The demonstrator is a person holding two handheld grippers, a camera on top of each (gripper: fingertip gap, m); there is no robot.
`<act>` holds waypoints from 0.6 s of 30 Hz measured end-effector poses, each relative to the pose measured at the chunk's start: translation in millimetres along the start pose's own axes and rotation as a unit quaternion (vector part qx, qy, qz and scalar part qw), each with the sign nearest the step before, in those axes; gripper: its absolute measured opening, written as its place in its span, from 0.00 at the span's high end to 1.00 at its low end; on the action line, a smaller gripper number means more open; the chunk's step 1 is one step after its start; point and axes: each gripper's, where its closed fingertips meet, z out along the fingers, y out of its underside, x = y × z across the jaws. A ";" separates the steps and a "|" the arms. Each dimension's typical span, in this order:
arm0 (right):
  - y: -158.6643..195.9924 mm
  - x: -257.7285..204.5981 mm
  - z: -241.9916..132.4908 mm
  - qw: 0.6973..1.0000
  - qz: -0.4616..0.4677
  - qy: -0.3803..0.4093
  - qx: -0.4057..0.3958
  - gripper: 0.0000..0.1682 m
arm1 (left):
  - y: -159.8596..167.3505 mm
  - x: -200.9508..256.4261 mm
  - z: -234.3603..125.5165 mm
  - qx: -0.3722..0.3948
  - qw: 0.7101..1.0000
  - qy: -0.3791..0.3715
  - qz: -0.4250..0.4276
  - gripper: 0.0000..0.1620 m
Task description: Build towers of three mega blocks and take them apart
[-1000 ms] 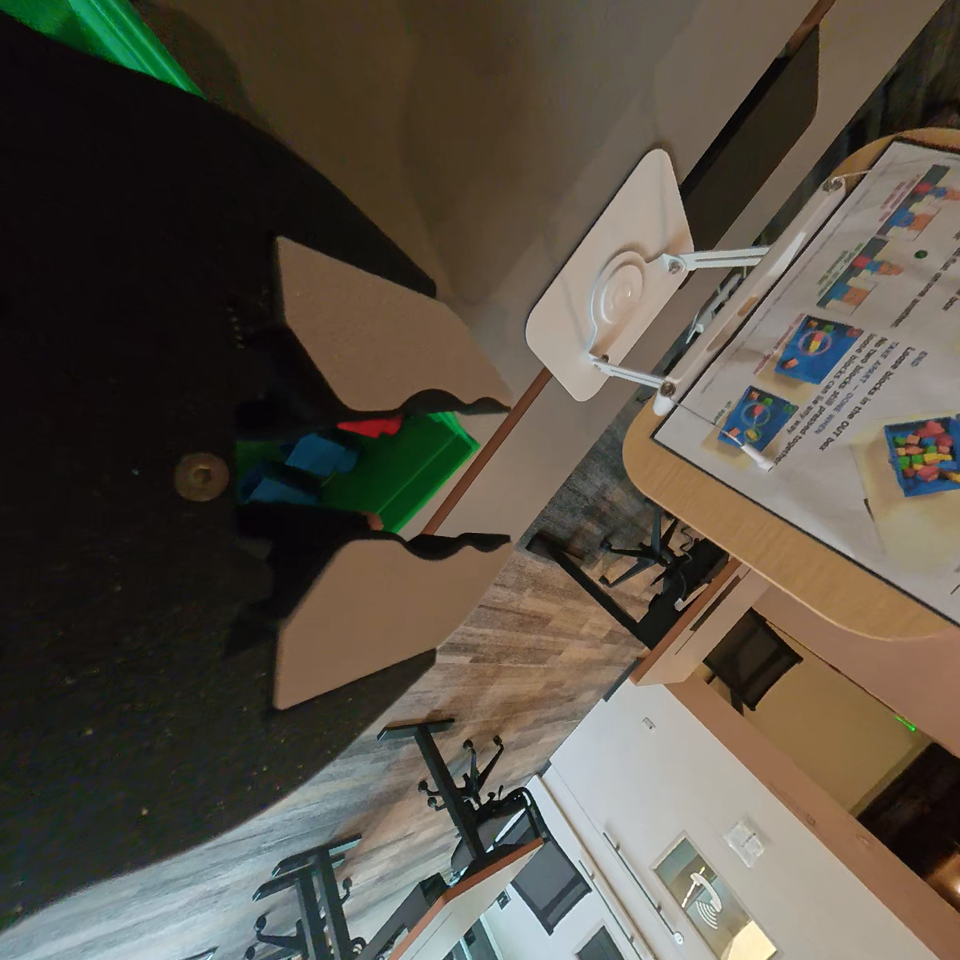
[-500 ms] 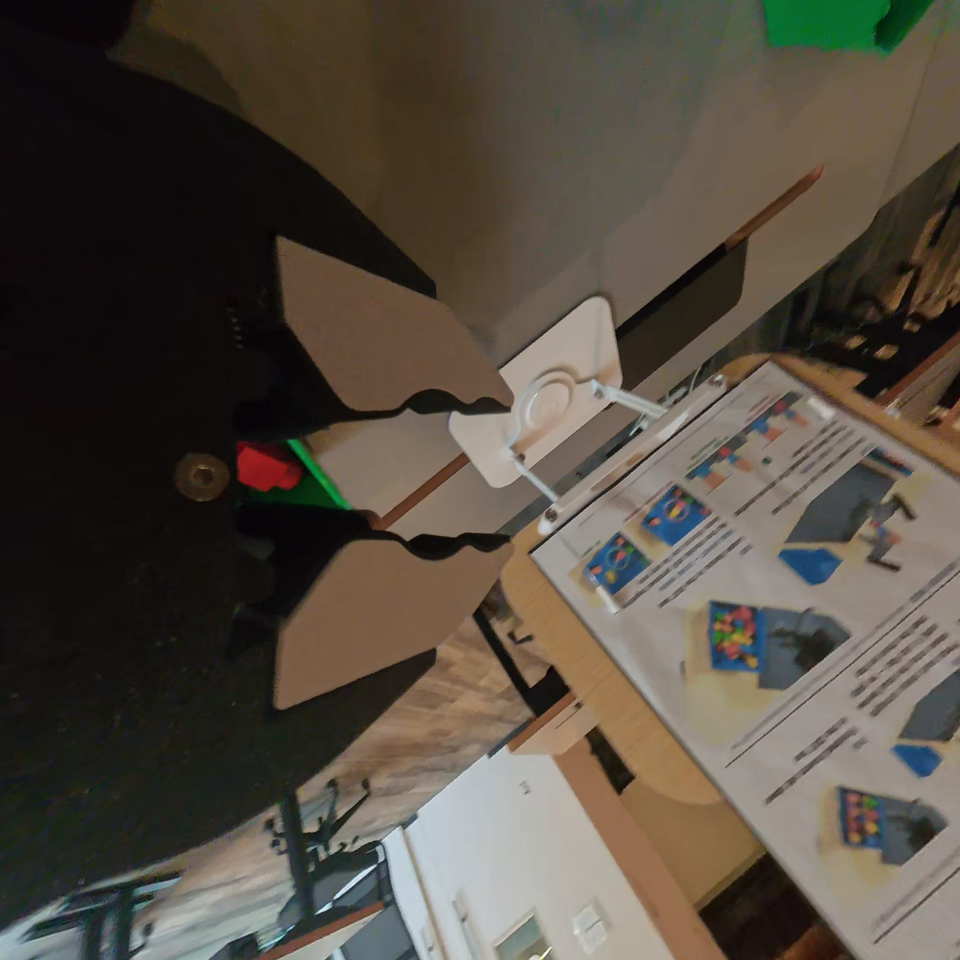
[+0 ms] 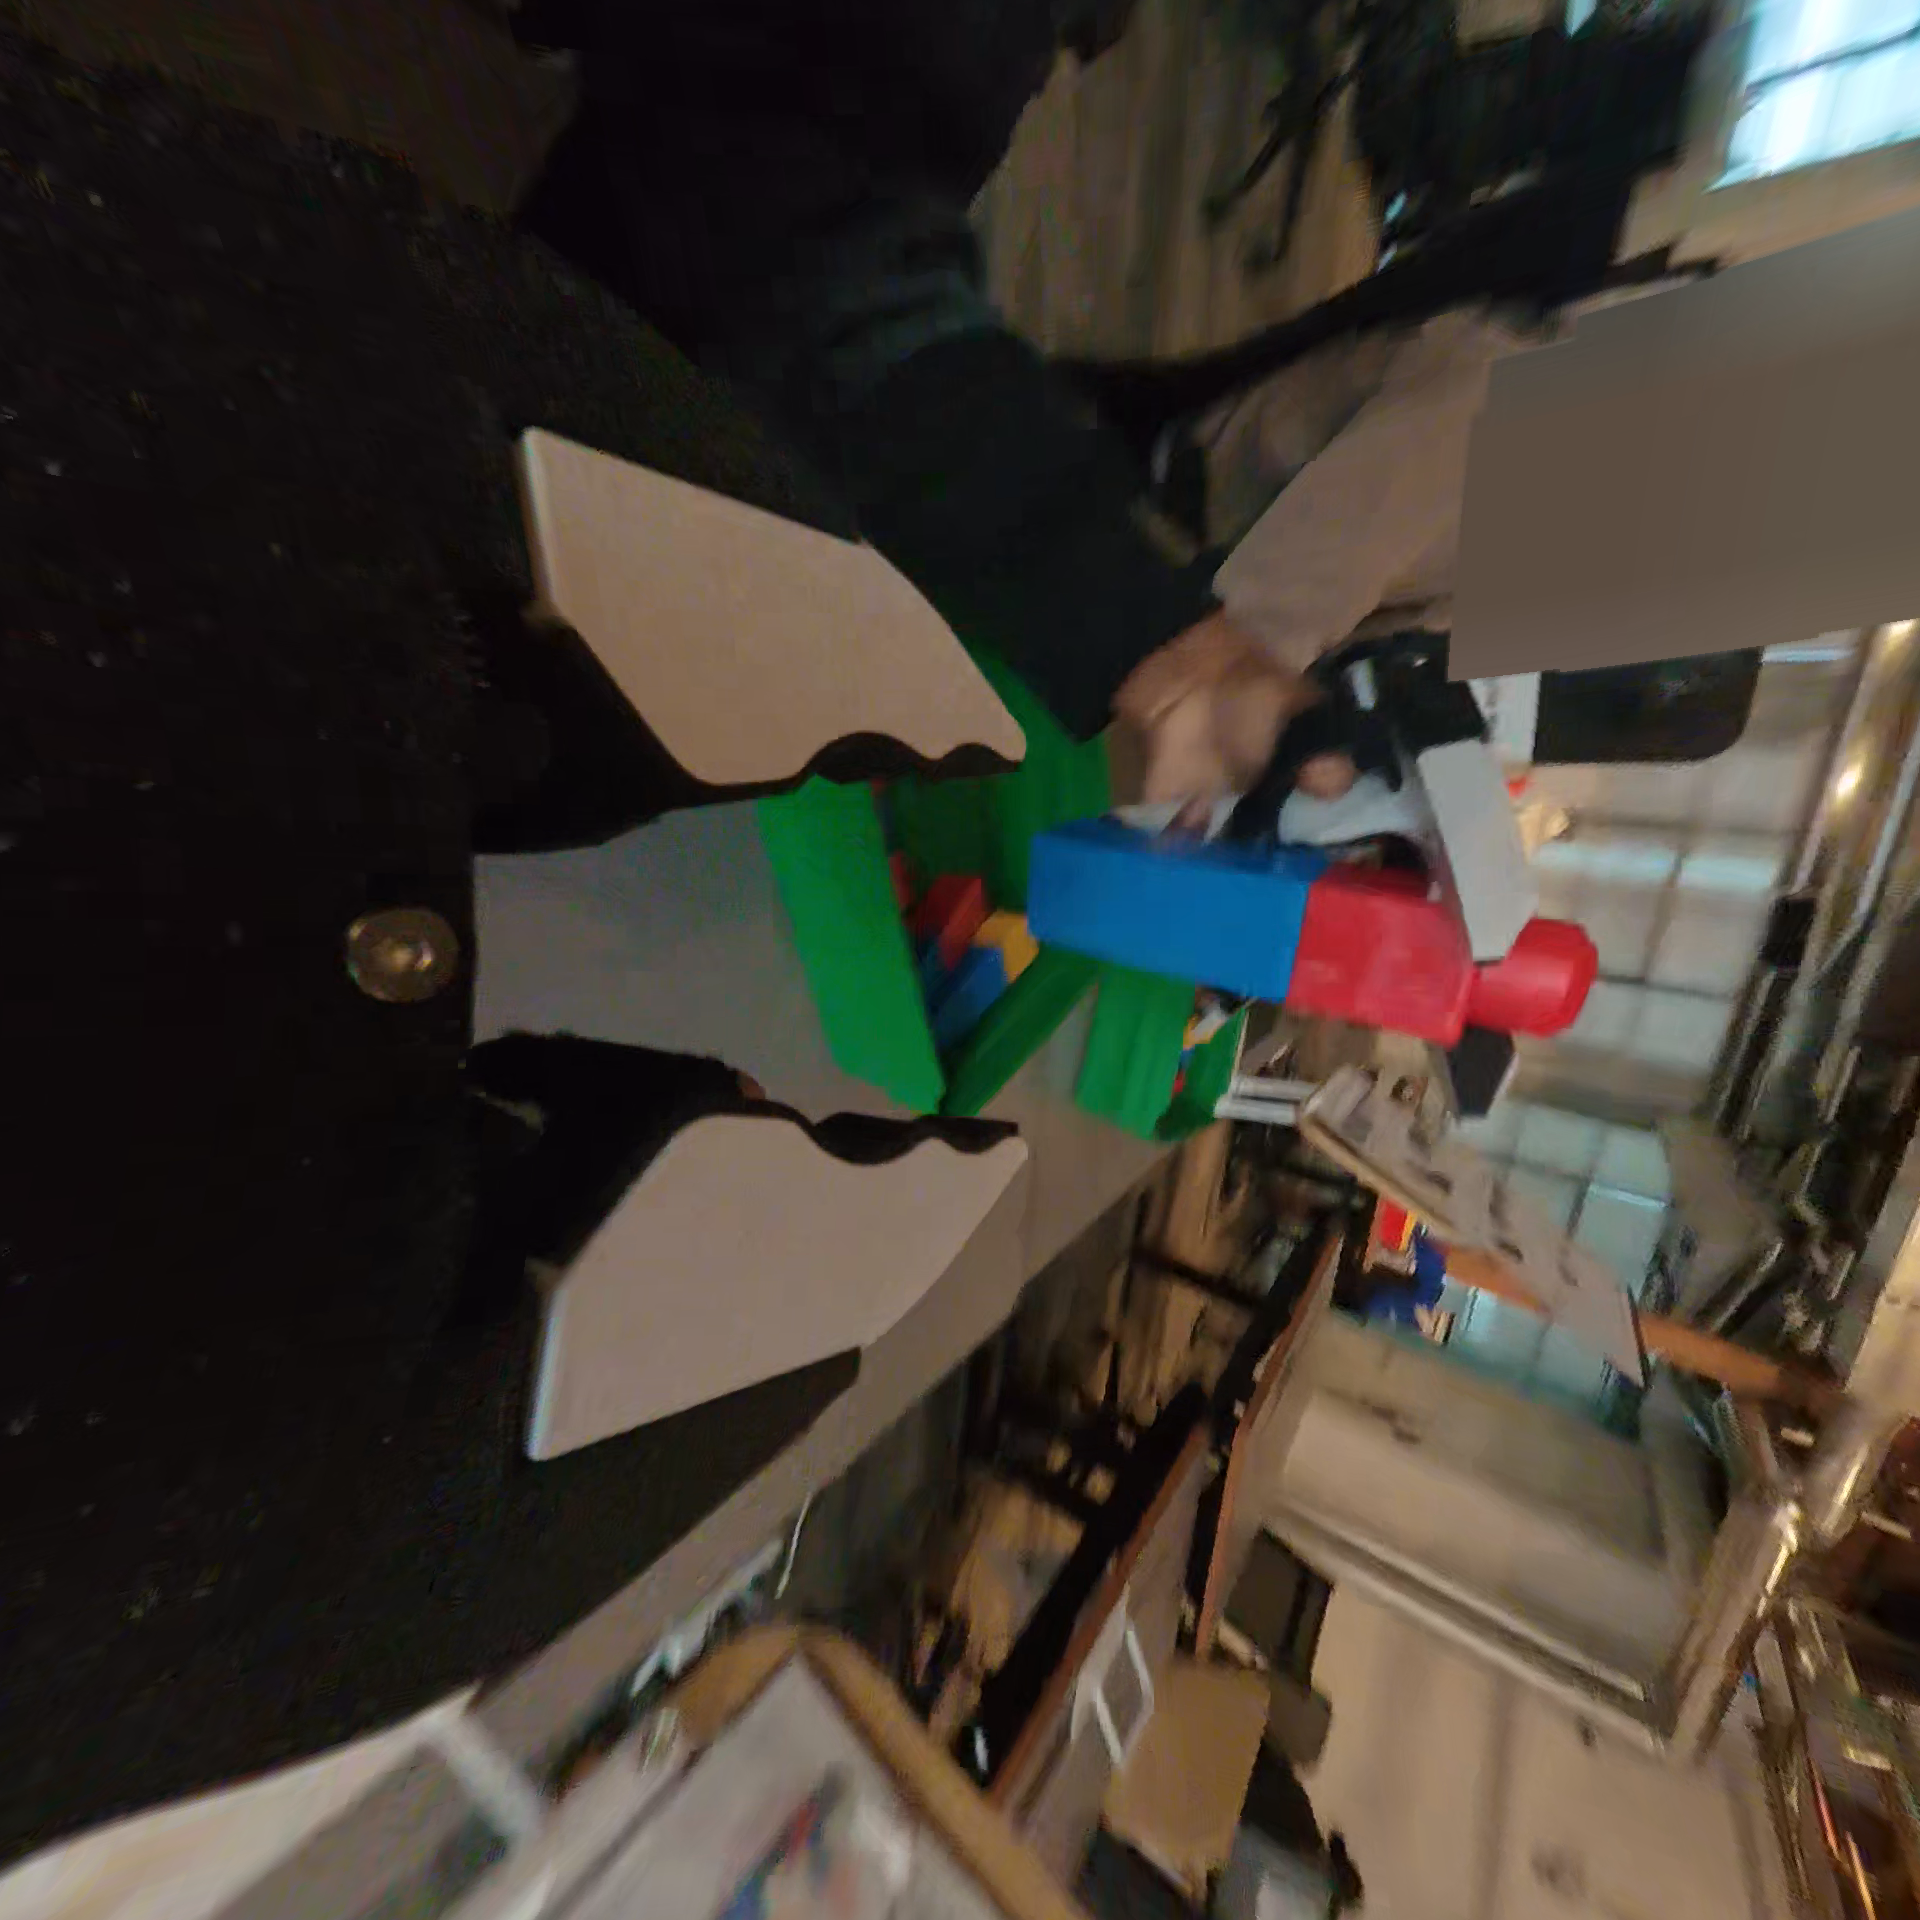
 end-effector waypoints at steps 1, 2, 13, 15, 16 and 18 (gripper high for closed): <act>3.5 -4.2 11.0 1.000 0.017 -0.008 0.005 0.62 | 0.3 4.3 5.1 0.004 1.000 0.009 -0.006 0.72; 9.4 -6.4 20.6 1.000 0.028 -0.010 0.003 0.60 | 0.5 8.4 10.1 0.008 1.000 0.018 -0.013 0.71; 13.7 -12.8 43.3 0.996 0.052 -0.014 0.066 0.77 | 19.4 49.4 50.9 -0.007 0.996 0.088 -0.028 0.72; 15.7 -10.8 39.4 0.998 0.038 -0.015 0.050 0.78 | 20.0 52.4 52.0 -0.008 0.995 0.093 -0.024 0.72; 16.9 -9.7 37.1 0.999 0.031 -0.016 0.040 0.78 | 20.7 53.9 51.6 -0.012 0.995 0.097 -0.023 0.71; 18.5 -7.8 31.9 1.000 0.008 -0.014 0.023 0.78 | 21.7 57.2 49.8 -0.020 0.994 0.107 -0.025 0.72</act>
